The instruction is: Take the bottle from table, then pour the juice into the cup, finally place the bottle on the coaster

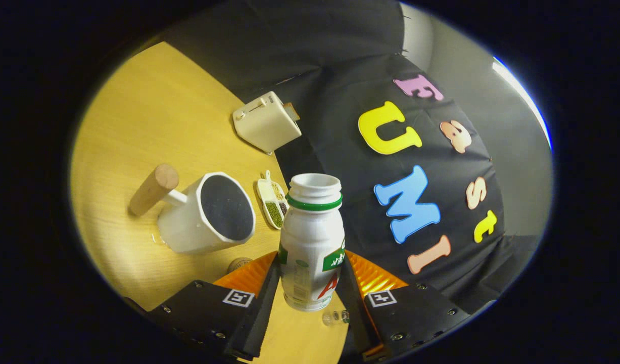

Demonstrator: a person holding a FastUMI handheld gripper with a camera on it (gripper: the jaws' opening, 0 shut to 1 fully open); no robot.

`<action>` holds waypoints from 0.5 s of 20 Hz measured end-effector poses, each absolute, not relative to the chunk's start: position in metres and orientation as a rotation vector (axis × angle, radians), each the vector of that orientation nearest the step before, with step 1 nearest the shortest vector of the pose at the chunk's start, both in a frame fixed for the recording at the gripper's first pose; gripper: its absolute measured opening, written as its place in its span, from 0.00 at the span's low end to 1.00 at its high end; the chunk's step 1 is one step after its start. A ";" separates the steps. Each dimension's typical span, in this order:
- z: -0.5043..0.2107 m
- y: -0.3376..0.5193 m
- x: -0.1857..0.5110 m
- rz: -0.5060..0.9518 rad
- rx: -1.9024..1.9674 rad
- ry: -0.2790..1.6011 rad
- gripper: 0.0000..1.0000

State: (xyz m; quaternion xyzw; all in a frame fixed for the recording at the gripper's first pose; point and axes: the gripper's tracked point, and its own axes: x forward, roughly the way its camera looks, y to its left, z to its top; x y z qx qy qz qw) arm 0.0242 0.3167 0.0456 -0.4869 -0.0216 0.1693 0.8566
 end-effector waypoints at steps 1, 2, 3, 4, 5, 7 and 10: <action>0.046 0.315 0.025 0.365 -0.980 -0.036 0.67; 0.043 0.315 0.026 0.374 -0.943 -0.029 0.67; 0.041 0.315 0.025 0.384 -0.906 -0.022 0.67; 0.037 0.316 0.026 0.399 -0.864 -0.015 0.67; 0.034 0.317 0.026 0.412 -0.818 -0.007 0.67; 0.032 0.319 0.030 0.428 -0.735 -0.002 0.67; 0.032 0.315 0.039 0.436 -0.600 -0.007 0.67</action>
